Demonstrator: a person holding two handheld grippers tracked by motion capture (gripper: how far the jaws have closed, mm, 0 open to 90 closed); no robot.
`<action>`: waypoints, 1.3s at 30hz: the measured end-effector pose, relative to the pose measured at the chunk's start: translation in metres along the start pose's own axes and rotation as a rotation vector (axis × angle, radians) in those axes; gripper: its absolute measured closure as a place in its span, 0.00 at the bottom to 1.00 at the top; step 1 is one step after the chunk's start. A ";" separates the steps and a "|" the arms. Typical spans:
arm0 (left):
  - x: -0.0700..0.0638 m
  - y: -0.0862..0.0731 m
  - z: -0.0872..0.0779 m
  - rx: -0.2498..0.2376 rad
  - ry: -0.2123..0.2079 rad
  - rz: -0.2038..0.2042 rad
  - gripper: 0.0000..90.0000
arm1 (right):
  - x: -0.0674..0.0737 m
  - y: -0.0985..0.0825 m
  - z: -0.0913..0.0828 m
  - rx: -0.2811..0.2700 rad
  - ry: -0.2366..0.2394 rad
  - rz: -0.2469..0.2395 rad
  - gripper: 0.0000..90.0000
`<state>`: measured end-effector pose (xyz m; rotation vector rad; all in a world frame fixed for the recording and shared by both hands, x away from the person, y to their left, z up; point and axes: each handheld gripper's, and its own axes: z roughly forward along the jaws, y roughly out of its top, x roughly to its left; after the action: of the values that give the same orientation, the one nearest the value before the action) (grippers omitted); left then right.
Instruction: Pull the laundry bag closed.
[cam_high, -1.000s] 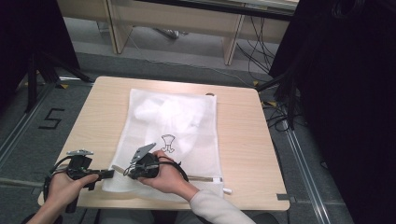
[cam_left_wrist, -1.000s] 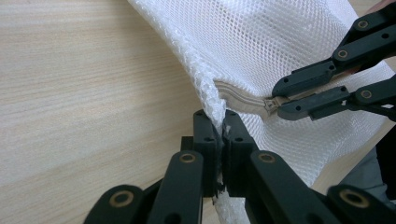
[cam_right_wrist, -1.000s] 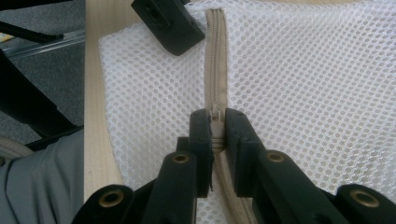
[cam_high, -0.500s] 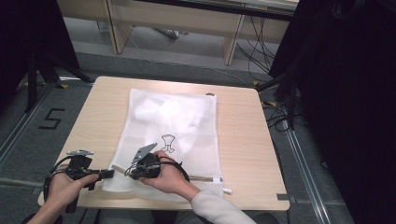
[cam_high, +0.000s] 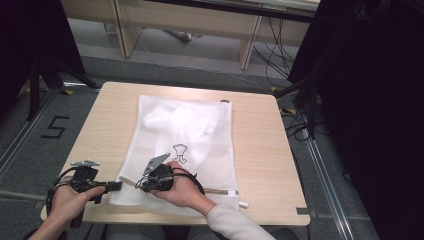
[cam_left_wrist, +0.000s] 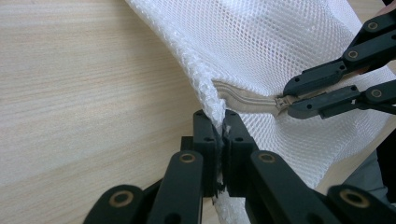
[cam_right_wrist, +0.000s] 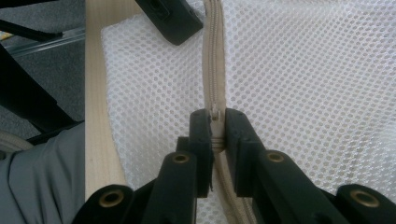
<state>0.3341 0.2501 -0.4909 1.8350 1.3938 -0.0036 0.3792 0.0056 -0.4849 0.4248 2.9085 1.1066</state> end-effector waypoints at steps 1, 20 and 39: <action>0.000 0.000 0.000 0.003 0.001 0.000 0.95 | 0.000 0.000 -0.001 0.002 0.002 -0.002 0.92; 0.001 0.000 -0.001 0.009 -0.003 -0.009 0.95 | -0.003 -0.004 -0.006 0.009 -0.001 -0.024 0.92; 0.002 0.000 -0.001 0.008 0.003 -0.007 0.95 | -0.004 -0.007 -0.010 0.029 -0.008 -0.002 0.92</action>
<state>0.3345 0.2525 -0.4905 1.8374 1.4040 -0.0094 0.3806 -0.0072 -0.4823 0.4254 2.9205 1.0612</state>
